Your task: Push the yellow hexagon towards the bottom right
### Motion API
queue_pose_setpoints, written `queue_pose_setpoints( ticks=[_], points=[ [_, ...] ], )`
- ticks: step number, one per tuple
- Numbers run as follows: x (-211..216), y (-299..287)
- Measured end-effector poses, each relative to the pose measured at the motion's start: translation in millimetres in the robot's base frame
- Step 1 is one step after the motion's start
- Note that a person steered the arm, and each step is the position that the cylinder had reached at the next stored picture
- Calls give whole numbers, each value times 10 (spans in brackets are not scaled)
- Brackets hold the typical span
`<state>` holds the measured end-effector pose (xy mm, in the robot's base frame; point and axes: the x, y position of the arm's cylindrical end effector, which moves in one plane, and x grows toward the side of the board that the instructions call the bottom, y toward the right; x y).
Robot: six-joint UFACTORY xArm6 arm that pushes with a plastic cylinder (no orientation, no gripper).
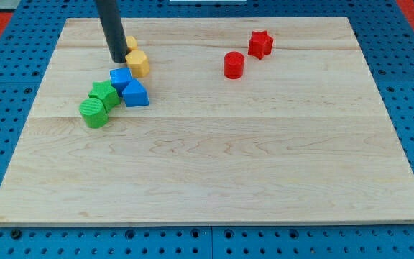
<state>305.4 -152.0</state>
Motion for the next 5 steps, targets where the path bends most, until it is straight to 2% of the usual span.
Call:
queue_pose_setpoints(
  ticks=[4,5],
  points=[
    [75,335],
    [225,456]
  ],
)
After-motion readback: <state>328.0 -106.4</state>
